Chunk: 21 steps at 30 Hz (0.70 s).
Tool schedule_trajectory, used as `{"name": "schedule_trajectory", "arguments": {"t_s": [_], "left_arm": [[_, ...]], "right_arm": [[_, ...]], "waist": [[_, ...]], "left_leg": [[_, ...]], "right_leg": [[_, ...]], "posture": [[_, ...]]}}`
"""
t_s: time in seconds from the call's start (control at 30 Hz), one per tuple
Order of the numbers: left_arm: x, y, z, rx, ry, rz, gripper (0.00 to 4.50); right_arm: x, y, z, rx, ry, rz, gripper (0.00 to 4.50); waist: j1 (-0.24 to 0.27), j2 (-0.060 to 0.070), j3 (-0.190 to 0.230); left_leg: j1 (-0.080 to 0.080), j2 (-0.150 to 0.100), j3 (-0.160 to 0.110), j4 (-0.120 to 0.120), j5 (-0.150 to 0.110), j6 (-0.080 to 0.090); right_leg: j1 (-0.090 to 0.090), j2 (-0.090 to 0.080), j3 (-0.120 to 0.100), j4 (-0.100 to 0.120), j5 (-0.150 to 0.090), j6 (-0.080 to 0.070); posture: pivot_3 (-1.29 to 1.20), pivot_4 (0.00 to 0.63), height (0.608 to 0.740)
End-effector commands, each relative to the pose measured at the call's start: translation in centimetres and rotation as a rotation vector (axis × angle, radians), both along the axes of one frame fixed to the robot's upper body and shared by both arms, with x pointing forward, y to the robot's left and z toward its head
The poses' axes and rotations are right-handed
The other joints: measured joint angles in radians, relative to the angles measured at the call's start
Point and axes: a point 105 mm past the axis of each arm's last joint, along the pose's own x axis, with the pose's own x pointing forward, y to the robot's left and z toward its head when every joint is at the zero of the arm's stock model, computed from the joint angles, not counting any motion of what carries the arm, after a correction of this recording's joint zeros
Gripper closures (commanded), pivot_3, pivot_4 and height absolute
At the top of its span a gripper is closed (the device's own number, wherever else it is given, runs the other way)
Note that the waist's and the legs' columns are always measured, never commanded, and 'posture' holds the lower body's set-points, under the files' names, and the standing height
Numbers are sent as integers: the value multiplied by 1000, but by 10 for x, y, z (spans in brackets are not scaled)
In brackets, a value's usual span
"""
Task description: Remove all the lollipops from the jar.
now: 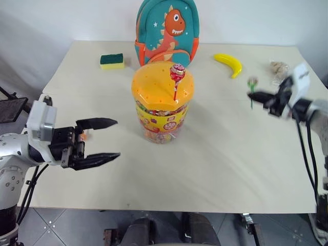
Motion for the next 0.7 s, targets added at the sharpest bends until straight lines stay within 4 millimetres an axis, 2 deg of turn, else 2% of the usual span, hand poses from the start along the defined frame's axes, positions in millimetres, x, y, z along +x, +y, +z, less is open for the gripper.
{"name": "schedule_trajectory", "arguments": {"t_s": [0.03, 0.1, 0.2, 0.3, 0.37, 0.5, 0.53, 0.6, 0.7], "left_arm": [[-5, 2, -3, 57, -29, -33, 0], [-5, 5, -8, 79, -26, -35, 0], [-5, 5, -12, 85, -28, -51, 0], [-4, 2, -9, 69, -35, -50, 0], [-3, 2, -8, 61, -43, -48, 0], [-2, 3, -3, 32, -52, -28, 0], [0, 6, 0, 13, -56, -10, 0], [2, 10, 6, -25, -64, 25, 0], [6, 20, 17, -117, -73, 92, 0]], "right_arm": [[-19, -23, -29, -255, 172, -94, 4486], [-29, -37, -51, -336, 264, -155, 4486], [-39, -46, -69, -337, 321, -184, 4486], [-44, -51, -75, -340, 331, -191, 3781], [-44, -54, -72, -327, 310, -198, 3186], [-41, -46, -47, -289, 173, -79, 1856], [-39, -31, -29, -253, 66, 36, 1686], [-41, -9, 1, -200, -121, 209, 1010], [-51, 21, 35, -71, -356, 406, 1010]], "waist": [[-1, 2, 0], [-1, 2, 0], [2, 2, 0], [14, -1, -1], [19, -2, -2], [17, -1, -2], [16, -1, -1], [14, 1, 0], [11, 1, 0]], "left_leg": [[1, 0, 1, 0, 0, 0], [1, 1, 2, 0, 0, 0], [2, 1, 4, 0, 0, 0], [2, 1, 3, 1, 0, 0], [1, 1, 0, 3, 0, 0], [1, 0, -1, 2, 0, 0], [1, 0, -1, 2, 0, 0], [0, 0, -1, 2, 0, 0], [2, 2, 2, 2, 0, 0]], "right_leg": [[0, 0, 0, 1, 0, 0], [-1, 0, 0, 1, 0, 0], [0, 1, -1, 0, 0, 1], [1, 1, 0, 0, 1, 1], [2, 0, 0, -1, 1, 2], [3, -1, 1, -2, 1, 2], [3, 0, 1, -2, 1, 2], [2, 1, 0, -2, 1, 2], [2, 6, -1, -2, 1, 2]], "posture": [[0, 150, 740], [0, 150, 740], [0, 150, 740], [0, 150, 740], [0, 150, 740], [0, 150, 740], [0, 150, 740], [0, 150, 740], [0, 150, 740]]}}
